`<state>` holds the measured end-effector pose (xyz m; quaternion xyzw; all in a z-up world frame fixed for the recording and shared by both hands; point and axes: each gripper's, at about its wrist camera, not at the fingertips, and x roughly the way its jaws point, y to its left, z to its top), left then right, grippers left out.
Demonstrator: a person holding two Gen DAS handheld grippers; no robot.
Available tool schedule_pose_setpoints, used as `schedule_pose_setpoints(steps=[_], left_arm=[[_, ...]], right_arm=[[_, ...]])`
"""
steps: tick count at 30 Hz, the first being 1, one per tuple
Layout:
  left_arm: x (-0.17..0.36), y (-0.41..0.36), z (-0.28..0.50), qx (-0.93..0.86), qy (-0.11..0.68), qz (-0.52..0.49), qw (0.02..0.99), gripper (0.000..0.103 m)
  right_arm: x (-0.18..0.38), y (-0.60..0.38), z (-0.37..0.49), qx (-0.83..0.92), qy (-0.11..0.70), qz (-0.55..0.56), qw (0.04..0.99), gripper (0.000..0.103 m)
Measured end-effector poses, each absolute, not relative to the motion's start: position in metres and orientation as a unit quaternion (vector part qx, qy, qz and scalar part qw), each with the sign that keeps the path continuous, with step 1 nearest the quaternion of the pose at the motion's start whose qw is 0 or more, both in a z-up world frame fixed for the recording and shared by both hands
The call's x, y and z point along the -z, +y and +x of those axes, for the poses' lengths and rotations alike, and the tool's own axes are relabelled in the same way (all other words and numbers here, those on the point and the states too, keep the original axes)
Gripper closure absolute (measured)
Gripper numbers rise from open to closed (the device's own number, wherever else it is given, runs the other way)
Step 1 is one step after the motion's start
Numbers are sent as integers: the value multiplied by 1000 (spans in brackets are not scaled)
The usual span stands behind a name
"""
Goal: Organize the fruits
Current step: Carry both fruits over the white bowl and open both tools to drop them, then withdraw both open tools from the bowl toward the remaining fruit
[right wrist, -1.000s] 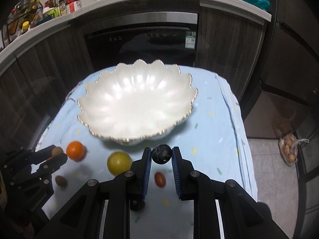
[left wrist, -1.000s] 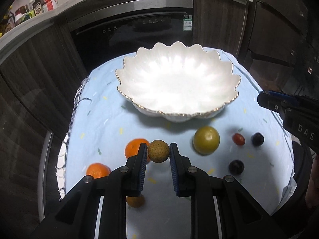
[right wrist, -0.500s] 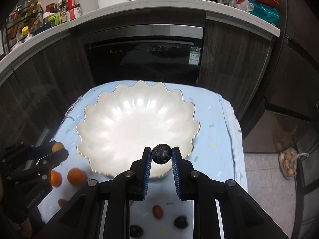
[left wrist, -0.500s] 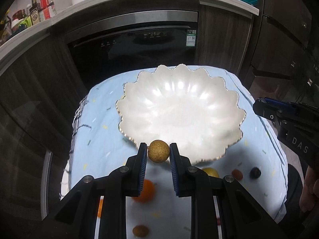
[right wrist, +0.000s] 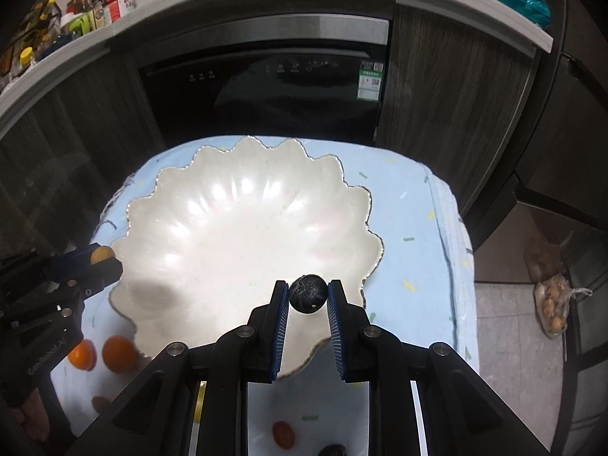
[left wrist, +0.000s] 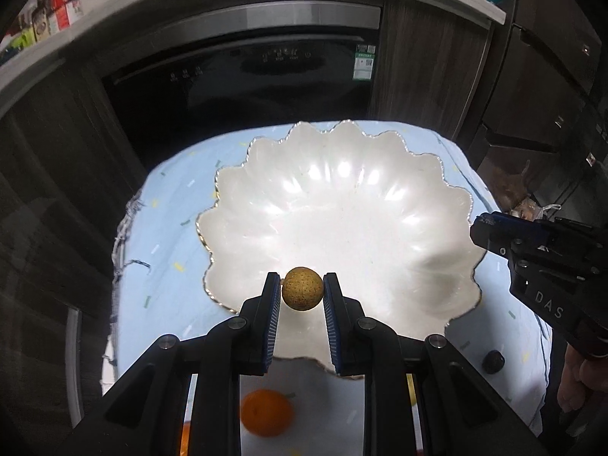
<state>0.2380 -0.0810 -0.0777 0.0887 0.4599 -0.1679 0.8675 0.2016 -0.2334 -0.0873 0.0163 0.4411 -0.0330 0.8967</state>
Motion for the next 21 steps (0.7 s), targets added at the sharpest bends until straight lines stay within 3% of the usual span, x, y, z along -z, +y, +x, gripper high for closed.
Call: schedule_pose_setpoints(steps=[7, 9, 12, 16, 21], left_arm=[[91, -82, 251, 163, 472, 100, 861, 79], [92, -82, 253, 163, 472, 100, 861, 75], [89, -83, 250, 155, 463, 106, 866, 55], [83, -80, 250, 147, 456, 109, 871, 43], [73, -75, 247, 134, 444, 102, 880, 23]], right_arm=[[99, -233, 216, 36, 460, 11, 887, 80], [101, -232, 218, 34, 463, 9, 886, 80], [103, -230, 220, 27, 463, 9, 886, 80], [98, -233, 219, 37, 453, 13, 891, 48], [86, -234, 214, 58, 438, 3, 897, 39]])
